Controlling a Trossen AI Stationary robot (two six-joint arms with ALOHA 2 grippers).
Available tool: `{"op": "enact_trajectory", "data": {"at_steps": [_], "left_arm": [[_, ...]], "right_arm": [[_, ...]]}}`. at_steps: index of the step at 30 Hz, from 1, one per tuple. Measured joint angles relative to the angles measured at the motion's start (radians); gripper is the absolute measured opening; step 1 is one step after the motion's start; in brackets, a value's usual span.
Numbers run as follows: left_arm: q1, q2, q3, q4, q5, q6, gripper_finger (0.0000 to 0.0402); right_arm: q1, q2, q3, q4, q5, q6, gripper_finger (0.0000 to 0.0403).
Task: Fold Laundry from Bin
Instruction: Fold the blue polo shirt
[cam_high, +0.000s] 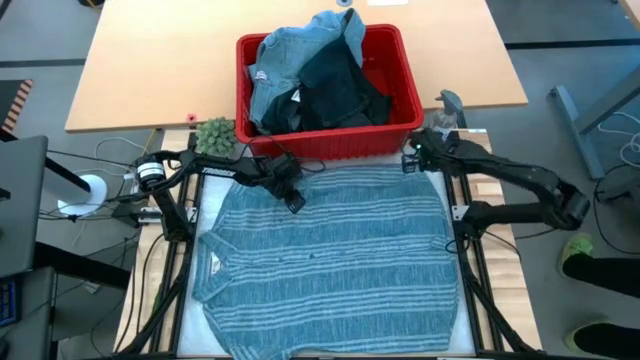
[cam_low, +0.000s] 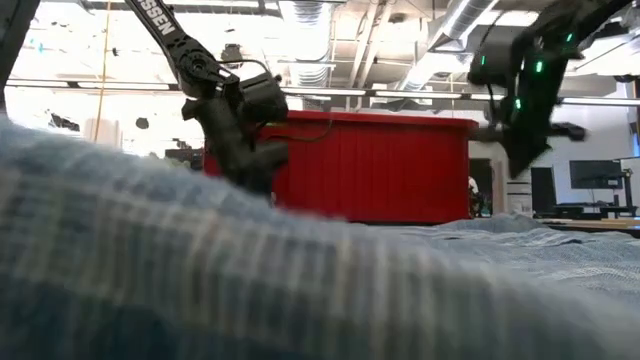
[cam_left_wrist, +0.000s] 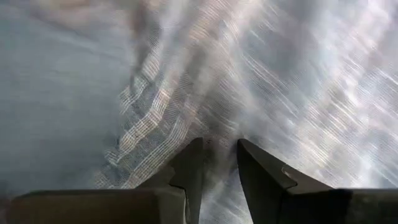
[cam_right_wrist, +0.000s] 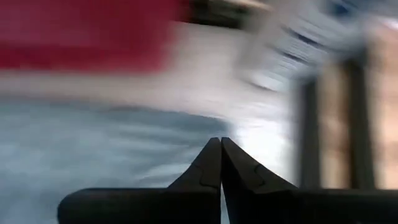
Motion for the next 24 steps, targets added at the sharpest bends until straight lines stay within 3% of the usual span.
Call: {"op": "enact_trajectory", "data": {"at_steps": [5,7,9,11,13,14,18,24], "left_arm": [[0.000,-0.127,0.070,0.018,0.256,0.036,0.0089],[-0.002,-0.210,0.086,0.005,0.289,0.079,0.0089],[-0.003,-0.316,0.103,-0.058,0.223,0.151,0.0089],[0.005,-0.431,0.117,-0.153,0.037,0.227,0.0089],[0.011,-0.522,0.113,-0.254,-0.155,0.261,0.0089],[0.018,-0.555,0.106,-0.298,-0.175,0.265,0.0089],[0.028,-0.639,-0.027,-0.303,-0.088,0.203,0.0086],[0.029,-0.591,-0.266,0.003,-0.168,0.153,0.0029]], "right_arm": [[0.042,-0.168,0.060,0.024,-0.252,-0.209,0.0024],[0.075,-0.236,0.062,0.004,-0.352,-0.228,0.0025],[0.118,-0.296,0.062,-0.023,-0.443,-0.204,0.0025],[0.167,-0.342,0.062,-0.063,-0.473,-0.146,0.0025],[0.224,-0.375,0.062,-0.108,-0.468,-0.063,0.0025],[0.252,-0.384,0.062,-0.135,-0.448,-0.026,0.0025],[0.372,-0.394,0.024,-0.161,-0.304,0.052,0.0025],[0.520,-0.368,-0.024,-0.107,-0.148,0.109,0.0025]]}}
